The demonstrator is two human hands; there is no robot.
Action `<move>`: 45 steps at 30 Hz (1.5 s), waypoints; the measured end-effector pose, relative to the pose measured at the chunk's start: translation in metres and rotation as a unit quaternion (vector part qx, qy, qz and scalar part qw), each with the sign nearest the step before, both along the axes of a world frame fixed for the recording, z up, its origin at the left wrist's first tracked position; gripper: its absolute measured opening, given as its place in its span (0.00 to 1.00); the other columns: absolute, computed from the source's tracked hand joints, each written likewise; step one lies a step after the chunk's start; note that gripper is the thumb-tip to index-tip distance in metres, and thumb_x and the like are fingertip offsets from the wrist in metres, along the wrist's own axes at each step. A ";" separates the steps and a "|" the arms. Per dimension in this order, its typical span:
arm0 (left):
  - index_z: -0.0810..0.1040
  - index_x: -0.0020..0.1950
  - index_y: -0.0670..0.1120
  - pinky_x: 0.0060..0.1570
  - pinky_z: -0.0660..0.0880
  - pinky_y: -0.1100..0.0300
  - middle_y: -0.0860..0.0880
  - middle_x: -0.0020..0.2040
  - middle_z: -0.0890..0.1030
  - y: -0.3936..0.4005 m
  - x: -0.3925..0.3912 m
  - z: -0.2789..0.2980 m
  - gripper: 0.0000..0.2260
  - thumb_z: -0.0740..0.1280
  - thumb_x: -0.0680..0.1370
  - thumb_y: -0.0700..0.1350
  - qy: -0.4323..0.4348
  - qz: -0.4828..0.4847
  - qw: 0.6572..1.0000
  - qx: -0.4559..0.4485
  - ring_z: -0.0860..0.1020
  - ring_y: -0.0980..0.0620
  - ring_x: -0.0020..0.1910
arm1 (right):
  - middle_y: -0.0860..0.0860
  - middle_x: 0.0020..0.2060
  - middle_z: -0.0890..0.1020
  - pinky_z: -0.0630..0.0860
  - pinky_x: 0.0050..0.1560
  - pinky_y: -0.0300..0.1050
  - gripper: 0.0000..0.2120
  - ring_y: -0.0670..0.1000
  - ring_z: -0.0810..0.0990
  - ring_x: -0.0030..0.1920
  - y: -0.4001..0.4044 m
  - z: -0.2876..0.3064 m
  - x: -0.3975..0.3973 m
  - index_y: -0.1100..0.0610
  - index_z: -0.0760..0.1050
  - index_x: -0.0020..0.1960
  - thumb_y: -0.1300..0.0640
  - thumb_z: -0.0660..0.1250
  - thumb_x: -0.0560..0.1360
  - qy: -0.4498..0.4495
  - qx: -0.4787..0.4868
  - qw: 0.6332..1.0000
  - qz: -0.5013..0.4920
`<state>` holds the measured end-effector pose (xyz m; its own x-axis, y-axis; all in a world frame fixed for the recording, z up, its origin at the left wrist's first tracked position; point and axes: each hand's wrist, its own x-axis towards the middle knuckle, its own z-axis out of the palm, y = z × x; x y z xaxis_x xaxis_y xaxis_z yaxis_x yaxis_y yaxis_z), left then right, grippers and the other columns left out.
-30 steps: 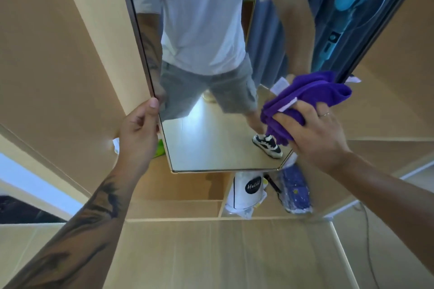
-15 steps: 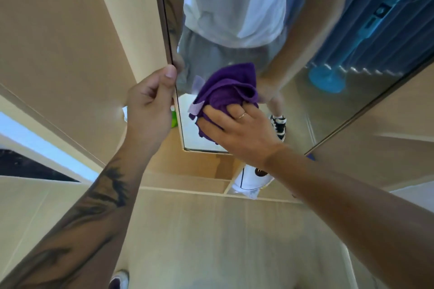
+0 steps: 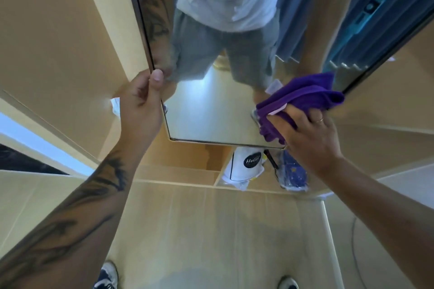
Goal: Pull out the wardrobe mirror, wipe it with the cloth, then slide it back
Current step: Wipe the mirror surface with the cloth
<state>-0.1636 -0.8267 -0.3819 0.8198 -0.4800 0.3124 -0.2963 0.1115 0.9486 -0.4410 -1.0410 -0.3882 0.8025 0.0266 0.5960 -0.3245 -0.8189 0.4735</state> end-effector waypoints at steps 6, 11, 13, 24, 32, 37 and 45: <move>0.82 0.57 0.47 0.48 0.72 0.72 0.49 0.47 0.80 0.003 -0.011 -0.017 0.11 0.60 0.89 0.49 -0.015 0.032 0.999 0.040 0.76 0.66 0.42 | 0.52 0.59 0.82 0.77 0.40 0.51 0.12 0.57 0.73 0.44 0.041 -0.004 0.057 0.49 0.85 0.59 0.58 0.71 0.78 -0.025 0.043 0.997 0.063; 0.82 0.54 0.53 0.50 0.74 0.67 0.56 0.43 0.82 0.004 -0.004 -0.016 0.12 0.59 0.89 0.48 -0.040 -0.007 0.999 0.035 0.78 0.63 0.45 | 0.49 0.54 0.86 0.76 0.39 0.50 0.14 0.54 0.79 0.41 0.105 -0.015 0.154 0.51 0.85 0.55 0.60 0.61 0.83 -0.042 0.068 0.987 0.136; 0.83 0.55 0.49 0.47 0.74 0.65 0.57 0.41 0.81 0.006 0.004 -0.017 0.14 0.58 0.89 0.49 -0.047 -0.038 0.998 0.028 0.78 0.60 0.43 | 0.50 0.52 0.86 0.77 0.40 0.50 0.15 0.55 0.81 0.41 0.117 -0.020 0.175 0.53 0.85 0.53 0.62 0.59 0.82 -0.058 0.087 0.984 0.148; 0.83 0.61 0.46 0.56 0.76 0.65 0.51 0.50 0.83 0.002 -0.008 -0.026 0.12 0.61 0.89 0.47 -0.051 0.038 0.998 0.012 0.80 0.59 0.50 | 0.48 0.57 0.86 0.79 0.46 0.48 0.10 0.55 0.81 0.44 0.040 -0.017 0.069 0.48 0.85 0.55 0.58 0.66 0.81 0.030 -0.010 0.994 0.109; 0.85 0.59 0.50 0.58 0.76 0.65 0.65 0.47 0.85 0.000 -0.010 -0.029 0.11 0.63 0.88 0.48 -0.015 0.040 0.999 -0.023 0.80 0.63 0.52 | 0.52 0.63 0.72 0.77 0.49 0.57 0.18 0.60 0.69 0.50 -0.004 -0.013 -0.002 0.49 0.80 0.64 0.58 0.69 0.74 0.060 0.007 0.998 -0.002; 0.85 0.52 0.62 0.54 0.74 0.64 0.60 0.43 0.82 0.005 -0.010 -0.023 0.10 0.65 0.86 0.50 -0.001 0.012 0.999 -0.043 0.78 0.61 0.47 | 0.52 0.60 0.77 0.75 0.42 0.53 0.14 0.59 0.67 0.46 0.031 -0.036 0.042 0.51 0.84 0.57 0.59 0.75 0.72 0.007 0.047 0.999 -0.022; 0.85 0.47 0.61 0.42 0.77 0.58 0.61 0.38 0.81 0.011 -0.005 -0.022 0.12 0.64 0.86 0.54 0.011 -0.024 1.000 -0.006 0.77 0.58 0.39 | 0.49 0.57 0.85 0.77 0.41 0.51 0.22 0.55 0.80 0.46 0.112 -0.042 0.161 0.50 0.84 0.52 0.61 0.51 0.85 0.041 0.046 0.984 0.165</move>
